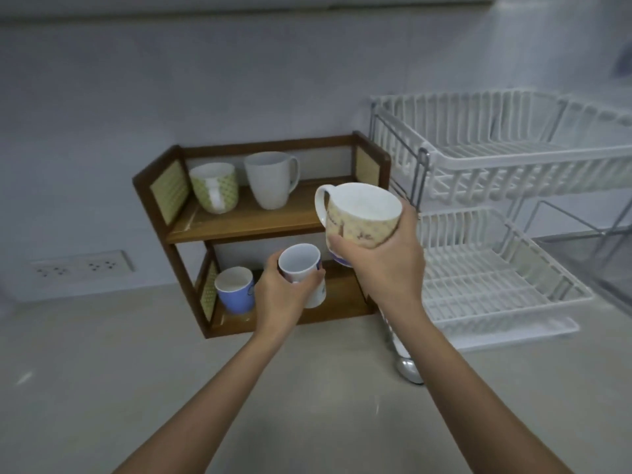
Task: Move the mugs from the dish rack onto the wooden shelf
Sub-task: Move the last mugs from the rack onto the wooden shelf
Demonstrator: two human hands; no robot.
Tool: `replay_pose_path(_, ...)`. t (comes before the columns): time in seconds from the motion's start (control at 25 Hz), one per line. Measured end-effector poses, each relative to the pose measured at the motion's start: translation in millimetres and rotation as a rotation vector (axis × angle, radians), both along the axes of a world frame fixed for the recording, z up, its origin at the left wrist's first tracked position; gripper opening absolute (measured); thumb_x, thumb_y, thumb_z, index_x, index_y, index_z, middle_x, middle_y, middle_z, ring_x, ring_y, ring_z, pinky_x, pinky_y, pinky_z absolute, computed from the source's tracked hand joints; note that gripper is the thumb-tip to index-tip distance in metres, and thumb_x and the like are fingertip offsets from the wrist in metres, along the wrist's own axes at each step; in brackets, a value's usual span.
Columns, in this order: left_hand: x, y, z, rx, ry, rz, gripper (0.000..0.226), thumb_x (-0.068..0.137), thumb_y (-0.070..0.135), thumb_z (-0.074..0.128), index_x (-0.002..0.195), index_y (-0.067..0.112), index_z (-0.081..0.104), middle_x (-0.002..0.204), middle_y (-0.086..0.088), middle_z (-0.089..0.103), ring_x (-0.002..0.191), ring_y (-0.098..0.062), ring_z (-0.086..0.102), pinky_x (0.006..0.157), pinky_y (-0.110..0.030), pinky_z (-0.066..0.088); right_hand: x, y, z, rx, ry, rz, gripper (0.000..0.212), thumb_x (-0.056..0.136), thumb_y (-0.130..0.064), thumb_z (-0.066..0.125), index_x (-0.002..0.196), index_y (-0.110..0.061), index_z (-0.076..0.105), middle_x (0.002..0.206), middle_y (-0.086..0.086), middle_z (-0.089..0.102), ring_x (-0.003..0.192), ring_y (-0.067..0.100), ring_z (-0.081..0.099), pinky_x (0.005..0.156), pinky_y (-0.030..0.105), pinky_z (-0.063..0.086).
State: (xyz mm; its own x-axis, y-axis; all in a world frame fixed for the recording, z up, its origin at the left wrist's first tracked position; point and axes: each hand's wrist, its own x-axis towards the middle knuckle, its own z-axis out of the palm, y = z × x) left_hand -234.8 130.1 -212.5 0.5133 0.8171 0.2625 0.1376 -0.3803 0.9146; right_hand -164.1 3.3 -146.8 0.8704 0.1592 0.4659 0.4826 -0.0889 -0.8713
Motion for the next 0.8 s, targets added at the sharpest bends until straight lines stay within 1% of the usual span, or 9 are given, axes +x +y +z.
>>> replay_pose_path(0.04,4,8,-2,0.027,0.036,0.014,0.064,0.065,0.043,0.082,0.120,0.024,0.053,0.108,0.007,0.063,0.097,-0.013,0.061,0.080,-0.035,0.056,8,17,3,-0.046,0.026,-0.005,0.087,0.044,-0.060,0.078,0.120,-0.044,0.039,0.104,-0.025,0.058,0.095,0.001,0.055,0.068,0.015,0.042)
replay_pose_path(0.16,21,31,-11,0.059,0.114,0.030,0.065,0.064,0.043,0.082,0.119,0.021,0.054,0.111,0.001,0.066,0.100,-0.019,0.062,0.082,-0.039,0.055,45,66,11,-0.170,0.084,-0.021,0.090,0.051,-0.053,0.079,0.127,-0.024,0.039,0.118,-0.002,0.062,0.107,0.023,0.060,0.075,0.028,0.044)
replay_pose_path(0.28,37,50,-21,0.077,0.160,0.025,0.064,0.063,0.046,0.081,0.116,0.022,0.056,0.110,0.000,0.068,0.099,-0.020,0.063,0.079,-0.035,0.054,81,105,17,-0.229,0.102,-0.068,0.092,0.054,-0.050,0.081,0.128,-0.015,0.038,0.122,0.008,0.060,0.111,0.031,0.058,0.078,0.035,0.047)
replay_pose_path(0.36,46,58,-28,0.093,0.188,0.011,0.064,0.062,0.048,0.081,0.115,0.023,0.056,0.109,0.000,0.069,0.098,-0.019,0.064,0.075,-0.029,0.051,101,125,17,-0.260,0.108,-0.107,0.094,0.056,-0.048,0.083,0.129,-0.011,0.036,0.124,0.012,0.060,0.113,0.033,0.057,0.084,0.039,0.049)
replay_pose_path(0.44,54,64,-35,0.094,0.221,-0.012,0.065,0.061,0.049,0.081,0.115,0.023,0.055,0.109,0.001,0.068,0.100,-0.019,0.064,0.074,-0.027,0.050,118,137,14,-0.276,0.131,-0.129,0.095,0.058,-0.045,0.083,0.131,-0.010,0.034,0.124,0.015,0.060,0.114,0.035,0.057,0.087,0.040,0.049)
replay_pose_path(0.56,64,69,-45,0.079,0.253,-0.050,0.067,0.059,0.051,0.080,0.115,0.024,0.055,0.109,0.001,0.067,0.104,-0.019,0.061,0.080,-0.031,0.053,138,148,8,-0.311,0.146,-0.149,0.096,0.061,-0.044,0.083,0.134,-0.012,0.031,0.128,0.015,0.057,0.118,0.034,0.055,0.091,0.040,0.048)
replay_pose_path(0.68,69,71,-51,0.080,0.262,-0.077,0.068,0.060,0.052,0.079,0.116,0.023,0.054,0.111,0.002,0.066,0.104,-0.018,0.061,0.082,-0.032,0.054,148,155,2,-0.356,0.114,-0.154,0.095,0.063,-0.044,0.082,0.136,-0.014,0.029,0.130,0.014,0.056,0.120,0.033,0.054,0.092,0.041,0.048)
replay_pose_path(0.8,75,73,-53,0.071,0.251,-0.095,0.070,0.061,0.049,0.080,0.119,0.020,0.054,0.114,0.000,0.066,0.106,-0.019,0.061,0.087,-0.036,0.055,147,153,-1,-0.352,0.096,-0.109,0.094,0.065,-0.041,0.082,0.138,-0.013,0.028,0.134,0.013,0.053,0.124,0.032,0.050,0.097,0.042,0.047)
